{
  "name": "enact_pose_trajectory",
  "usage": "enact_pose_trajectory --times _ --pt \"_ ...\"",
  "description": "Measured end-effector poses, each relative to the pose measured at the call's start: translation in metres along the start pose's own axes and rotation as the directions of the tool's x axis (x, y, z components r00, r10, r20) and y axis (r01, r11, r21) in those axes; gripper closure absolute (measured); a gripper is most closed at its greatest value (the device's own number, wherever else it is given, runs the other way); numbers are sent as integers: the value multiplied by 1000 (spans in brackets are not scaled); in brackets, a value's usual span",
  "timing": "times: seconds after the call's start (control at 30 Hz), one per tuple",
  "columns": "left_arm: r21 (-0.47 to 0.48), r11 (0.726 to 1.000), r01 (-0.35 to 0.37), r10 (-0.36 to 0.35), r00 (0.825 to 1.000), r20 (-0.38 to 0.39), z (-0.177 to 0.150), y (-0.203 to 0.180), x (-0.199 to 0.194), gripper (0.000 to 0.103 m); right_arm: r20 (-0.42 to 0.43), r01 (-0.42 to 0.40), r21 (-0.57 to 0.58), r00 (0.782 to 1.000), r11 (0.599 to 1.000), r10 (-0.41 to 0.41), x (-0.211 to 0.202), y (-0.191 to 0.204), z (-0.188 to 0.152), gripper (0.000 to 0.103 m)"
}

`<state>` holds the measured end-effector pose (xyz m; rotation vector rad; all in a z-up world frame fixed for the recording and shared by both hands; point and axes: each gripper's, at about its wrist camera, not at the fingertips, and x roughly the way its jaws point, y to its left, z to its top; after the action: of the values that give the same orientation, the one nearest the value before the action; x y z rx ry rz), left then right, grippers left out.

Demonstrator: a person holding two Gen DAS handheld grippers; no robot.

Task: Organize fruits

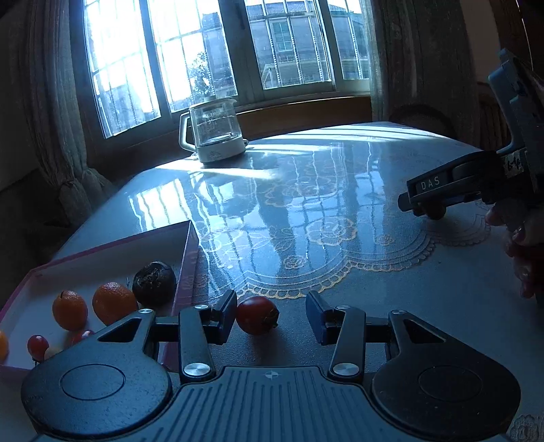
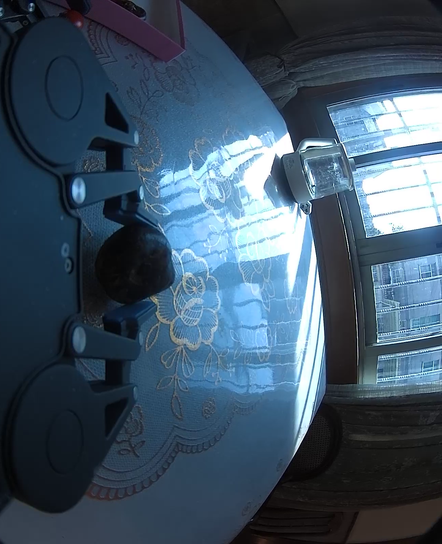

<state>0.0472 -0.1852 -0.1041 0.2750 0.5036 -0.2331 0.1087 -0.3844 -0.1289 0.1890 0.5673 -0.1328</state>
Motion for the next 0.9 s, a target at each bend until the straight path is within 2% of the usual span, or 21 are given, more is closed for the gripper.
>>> enact_pose_trajectory --times 0.2,0.4,0.5,0.57,0.8,0.9 --pt "-18 1000 16 -17 998 -52 4 3 15 58 0 0 0 1000 1000 0 0 0 0 57" --pt "-39 999 25 -27 998 -55 2 4 16 58 0 3 -4 1000 1000 -3 0 0 0 57" --pt "-49 998 35 -37 998 -53 1 5 15 64 2 8 -10 1000 1000 -8 0 1 0 58" --pt "-58 998 34 -37 998 -55 0 5 14 75 4 12 -8 1000 1000 -12 0 1 0 58" --pt "-93 995 32 -36 998 -43 -2 12 11 75 15 12 -9 1000 1000 -11 0 3 -1 58" --pt "-145 989 44 -47 999 -21 -3 20 8 75 39 12 -17 999 1000 -11 -5 4 -2 58"
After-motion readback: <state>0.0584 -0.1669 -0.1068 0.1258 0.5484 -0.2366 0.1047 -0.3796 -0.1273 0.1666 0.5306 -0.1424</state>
